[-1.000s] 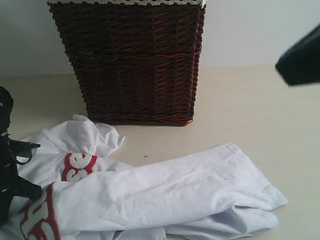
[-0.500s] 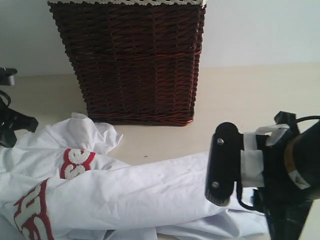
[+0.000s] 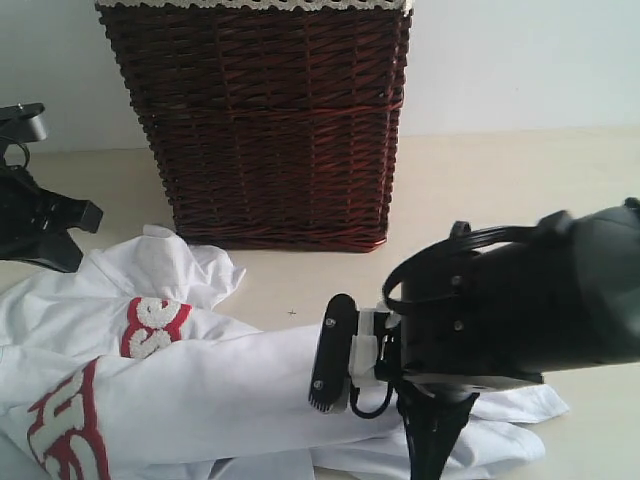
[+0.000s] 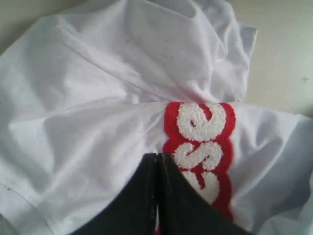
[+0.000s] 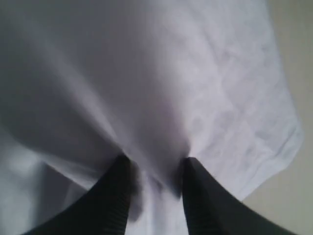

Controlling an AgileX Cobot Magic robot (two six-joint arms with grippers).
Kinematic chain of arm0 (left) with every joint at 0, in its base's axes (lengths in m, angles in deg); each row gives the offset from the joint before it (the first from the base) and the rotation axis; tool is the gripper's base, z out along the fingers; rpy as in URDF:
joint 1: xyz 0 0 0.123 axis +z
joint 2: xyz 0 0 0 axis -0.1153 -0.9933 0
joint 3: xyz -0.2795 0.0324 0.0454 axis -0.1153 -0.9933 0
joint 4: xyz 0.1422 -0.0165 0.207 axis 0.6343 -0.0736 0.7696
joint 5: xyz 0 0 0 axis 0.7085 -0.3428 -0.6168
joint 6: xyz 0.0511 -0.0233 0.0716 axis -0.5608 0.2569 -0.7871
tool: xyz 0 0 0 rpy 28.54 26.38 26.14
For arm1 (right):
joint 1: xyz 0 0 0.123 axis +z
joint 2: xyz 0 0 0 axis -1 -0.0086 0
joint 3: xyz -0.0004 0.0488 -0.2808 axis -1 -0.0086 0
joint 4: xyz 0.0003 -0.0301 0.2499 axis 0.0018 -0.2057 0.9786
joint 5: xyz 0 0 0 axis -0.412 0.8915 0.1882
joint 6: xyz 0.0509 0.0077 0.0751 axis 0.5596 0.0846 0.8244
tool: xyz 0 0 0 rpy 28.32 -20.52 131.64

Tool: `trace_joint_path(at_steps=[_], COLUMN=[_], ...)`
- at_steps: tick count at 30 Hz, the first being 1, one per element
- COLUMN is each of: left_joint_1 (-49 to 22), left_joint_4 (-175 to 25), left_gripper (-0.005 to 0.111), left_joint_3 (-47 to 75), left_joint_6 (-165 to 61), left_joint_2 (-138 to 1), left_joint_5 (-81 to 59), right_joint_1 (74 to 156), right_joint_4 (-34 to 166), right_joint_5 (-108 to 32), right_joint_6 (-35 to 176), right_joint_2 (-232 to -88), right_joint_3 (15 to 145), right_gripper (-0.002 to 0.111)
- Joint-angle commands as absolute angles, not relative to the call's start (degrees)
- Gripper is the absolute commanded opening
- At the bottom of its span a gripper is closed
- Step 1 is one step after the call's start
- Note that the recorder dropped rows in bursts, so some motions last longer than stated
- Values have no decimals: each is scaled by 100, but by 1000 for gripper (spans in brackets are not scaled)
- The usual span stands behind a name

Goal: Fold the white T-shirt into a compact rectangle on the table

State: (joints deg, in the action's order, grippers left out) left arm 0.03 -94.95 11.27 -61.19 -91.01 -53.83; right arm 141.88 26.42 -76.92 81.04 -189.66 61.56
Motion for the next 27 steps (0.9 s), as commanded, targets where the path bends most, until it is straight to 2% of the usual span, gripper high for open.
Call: trace_joint_path(at_steps=[1,2,14,18,22,24,27], left_joint_1=[-11,-35,-504,-1375,-2096,-2494,-3568], left_joint_4=[-9837,-10047,-10755,-10686,-10783,-11471,-13345], left_gripper=[0,0,0,0,0,0,0], left_joint_3=[1135,1135,1097,654,-400,-1036,-1707], left_joint_6=[-6309,-6474,-7061,-7202,-7018,-7160,-8469], left_joint_2=[-9038,-9022,-8324,-7419,-6432,-6074,-5902], left_joint_5=[-5461,-5542,-6510,-6700,-6500,-6271,-5467], right_joint_1=[14182,14182,14182,14182,14168,14168,14168], right_joint_4=[2411,2411,2494,2533,2525,2580,2812], right_joint_5=[-7862,-7994,-8477,-8593,-8734,-8734,-8723], right_joint_6=[8329,8245,7807,7672,7573,7573,7503], right_joint_2=[-19410,-19424,-18040,-17525,-17224,-17154,-17138], right_joint_3=[6496,6582,7234,7372,7553,7689,7950], right_gripper=[10,-1,0,0,0,0,0])
